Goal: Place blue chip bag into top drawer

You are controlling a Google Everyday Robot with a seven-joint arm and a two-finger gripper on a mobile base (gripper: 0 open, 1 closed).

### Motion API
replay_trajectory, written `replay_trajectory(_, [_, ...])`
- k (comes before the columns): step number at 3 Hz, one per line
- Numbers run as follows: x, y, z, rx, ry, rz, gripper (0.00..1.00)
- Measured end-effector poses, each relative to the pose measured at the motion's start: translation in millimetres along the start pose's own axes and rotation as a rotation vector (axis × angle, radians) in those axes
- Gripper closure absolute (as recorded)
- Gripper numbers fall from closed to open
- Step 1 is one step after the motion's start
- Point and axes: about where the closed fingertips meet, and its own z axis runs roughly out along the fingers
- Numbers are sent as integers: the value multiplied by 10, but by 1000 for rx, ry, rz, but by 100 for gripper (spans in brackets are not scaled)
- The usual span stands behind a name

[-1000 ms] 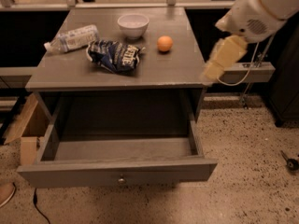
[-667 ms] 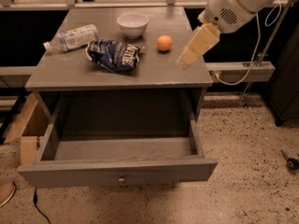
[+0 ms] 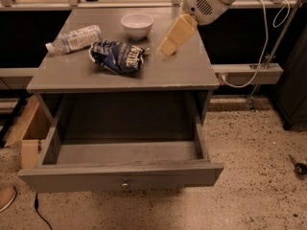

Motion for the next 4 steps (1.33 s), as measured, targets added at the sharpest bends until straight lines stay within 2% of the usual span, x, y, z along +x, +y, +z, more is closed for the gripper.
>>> replay_trajectory(1, [-63, -74, 218, 15, -17, 34, 0])
replay_trajectory(2, [-264, -175, 628, 73, 24, 56, 0])
replay_trajectory(3, [-514, -241, 1152, 118, 94, 34, 0])
replay_trajectory(4, [-774, -269, 1806, 125, 165, 0, 0])
